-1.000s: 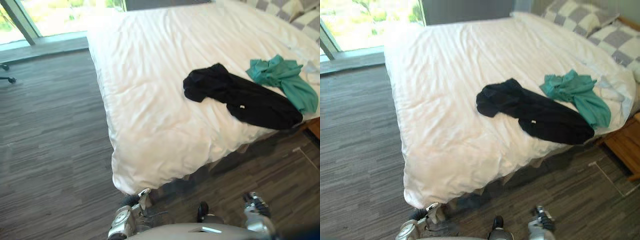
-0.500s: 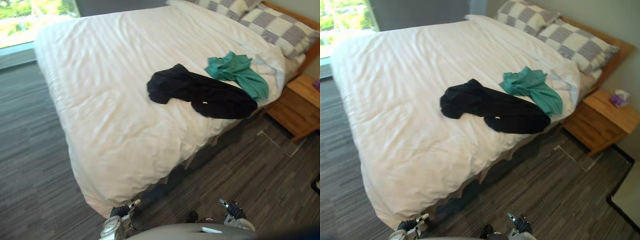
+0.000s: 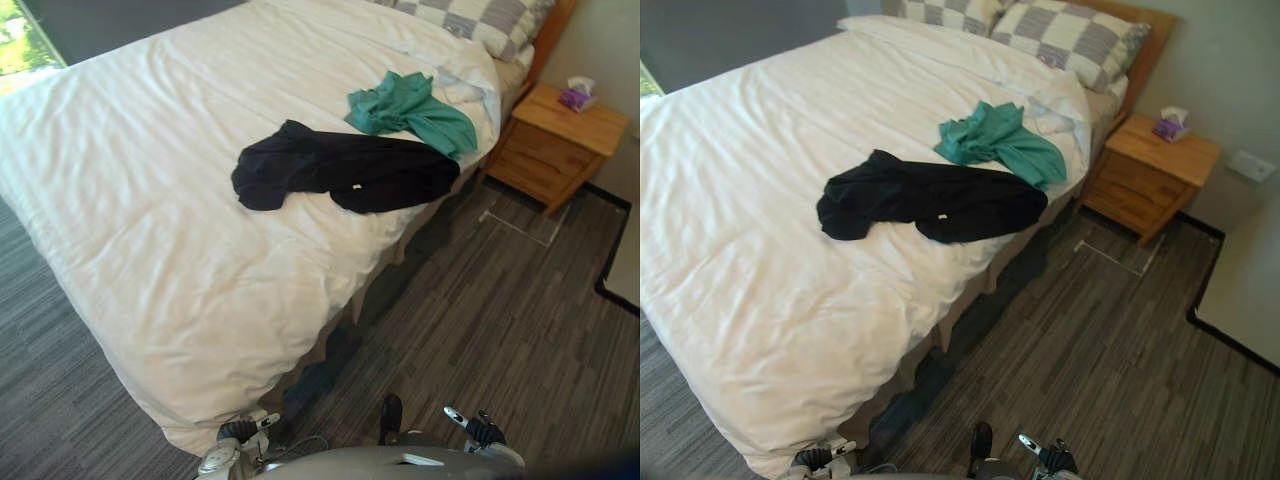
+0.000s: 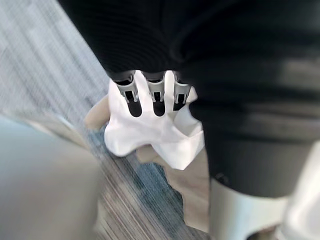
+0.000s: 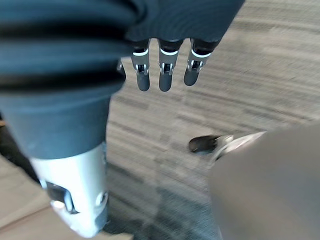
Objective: Tidy the bed and pick cloth on bed and put in laundry
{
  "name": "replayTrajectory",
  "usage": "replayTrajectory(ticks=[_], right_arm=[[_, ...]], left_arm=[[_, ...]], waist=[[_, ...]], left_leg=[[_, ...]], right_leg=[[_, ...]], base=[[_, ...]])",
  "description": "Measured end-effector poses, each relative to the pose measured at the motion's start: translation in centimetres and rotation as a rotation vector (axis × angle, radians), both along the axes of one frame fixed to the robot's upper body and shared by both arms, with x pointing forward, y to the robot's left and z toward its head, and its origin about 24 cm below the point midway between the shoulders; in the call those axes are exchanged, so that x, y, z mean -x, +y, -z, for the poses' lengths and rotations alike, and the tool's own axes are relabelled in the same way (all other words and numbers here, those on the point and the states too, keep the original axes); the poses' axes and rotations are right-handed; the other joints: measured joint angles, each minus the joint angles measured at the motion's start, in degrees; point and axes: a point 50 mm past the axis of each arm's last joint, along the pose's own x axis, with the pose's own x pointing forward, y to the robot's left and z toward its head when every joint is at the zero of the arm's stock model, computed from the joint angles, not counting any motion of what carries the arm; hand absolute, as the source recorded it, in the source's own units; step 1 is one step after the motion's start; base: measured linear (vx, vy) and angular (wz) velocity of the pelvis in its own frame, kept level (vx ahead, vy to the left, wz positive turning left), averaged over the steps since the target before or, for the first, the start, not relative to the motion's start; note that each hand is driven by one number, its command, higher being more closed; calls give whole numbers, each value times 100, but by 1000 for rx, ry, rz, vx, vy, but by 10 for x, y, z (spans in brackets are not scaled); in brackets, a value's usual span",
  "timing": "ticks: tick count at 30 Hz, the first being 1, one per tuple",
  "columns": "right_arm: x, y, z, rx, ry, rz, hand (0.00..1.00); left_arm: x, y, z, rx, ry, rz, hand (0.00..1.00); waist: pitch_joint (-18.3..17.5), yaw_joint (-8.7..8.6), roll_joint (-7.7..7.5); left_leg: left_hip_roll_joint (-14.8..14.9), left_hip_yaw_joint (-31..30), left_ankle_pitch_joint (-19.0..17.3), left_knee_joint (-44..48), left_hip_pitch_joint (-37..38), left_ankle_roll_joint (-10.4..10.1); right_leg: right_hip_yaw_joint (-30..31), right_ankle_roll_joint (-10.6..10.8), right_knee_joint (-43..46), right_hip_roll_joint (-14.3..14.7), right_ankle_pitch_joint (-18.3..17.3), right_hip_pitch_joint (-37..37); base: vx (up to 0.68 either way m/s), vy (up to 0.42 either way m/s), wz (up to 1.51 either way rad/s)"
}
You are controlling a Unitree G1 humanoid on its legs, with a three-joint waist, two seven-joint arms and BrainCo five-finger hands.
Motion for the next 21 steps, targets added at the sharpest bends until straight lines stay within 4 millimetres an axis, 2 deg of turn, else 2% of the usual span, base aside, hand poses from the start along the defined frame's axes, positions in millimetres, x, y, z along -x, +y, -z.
replayTrajectory(ticks=[1,4,6,8,10,11,14,15,16,17,18,19,20,21], right_arm=[[-3,-9,-3,27,-5,-3,0],[-3,-7,-2,24,-3,-15,0],[3,-7,-1,22,11,-18,0],[8,-7,0,22,22,-15,0],[3,-6,-1,19,10,-18,0],[2,-4,-1,14,8,-17,0],[7,3,2,-3,16,-8,0],[5,1,1,1,9,-7,0],[1,-1,-1,8,-3,-9,0],[-5,-5,-4,22,-21,-13,0],[-6,-5,-4,25,-30,-13,0],[-2,-3,-3,23,-22,-12,0],[-2,3,-3,12,-27,-22,0],[-4,5,-3,10,-31,-28,0]], left_arm=[[3,-4,2,11,19,7,0],[7,-1,3,3,41,34,0],[10,-3,4,4,51,49,0],[6,-8,4,9,48,108,0],[-1,-11,3,8,36,165,0],[-5,-13,3,13,35,199,0],[-3,-7,3,11,43,212,0],[-1,-9,4,20,49,205,0],[0,-11,4,27,50,198,0],[0,-15,5,34,47,184,0],[1,-14,5,32,52,174,0],[2,-11,5,25,53,169,0],[6,-2,4,16,66,116,0],[10,-1,5,18,75,101,0]], waist=[[10,34,133],[66,9,48],[54,-74,69],[-21,-196,169],[-15,-193,200],[12,-194,194],[46,-202,53],[76,-205,190],[76,-191,249],[119,-180,378],[149,-218,399],[155,-200,337],[180,-150,130],[178,-137,113]], left_leg=[[-105,-368,-80,35,92,-76],[-270,-621,-183,330,84,17],[-288,-714,-422,139,210,9],[-347,-801,-760,-774,461,8],[-442,-810,-887,-1381,571,13],[-536,-842,-1004,-1673,659,12],[-810,-709,-1011,-1607,693,110],[-750,-428,-990,-1604,669,187],[-679,-290,-974,-1612,644,211],[-528,-107,-958,-1599,610,213],[-446,-30,-926,-1573,622,161],[-500,29,-910,-1502,625,135],[-578,198,-819,-1097,540,180],[-595,232,-726,-932,452,229]], right_leg=[[200,21,8,127,15,-81],[388,88,2,95,61,-93],[445,131,-1,109,103,-119],[429,171,1,139,440,-380],[440,247,2,82,674,-600],[449,312,2,13,831,-685],[444,310,-1,-215,784,-692],[-83,97,34,-280,396,-728],[-396,7,86,-289,226,-762],[-1089,-127,935,-313,56,-1005],[-1558,-256,1926,-338,-383,-1035],[-1675,-284,2002,-340,-487,-1017],[-1595,-309,1891,-308,-244,-1002],[-1474,-326,1745,-280,-21,-988]], base=[[-48,76,-102],[-102,121,-75],[-107,168,-19],[-124,172,12],[-139,144,5],[-136,153,-6],[-150,154,-32],[-90,82,-54],[-60,88,-76],[76,15,-68],[90,11,-72],[114,-37,-96],[24,-16,-88],[-14,-8,-117]])
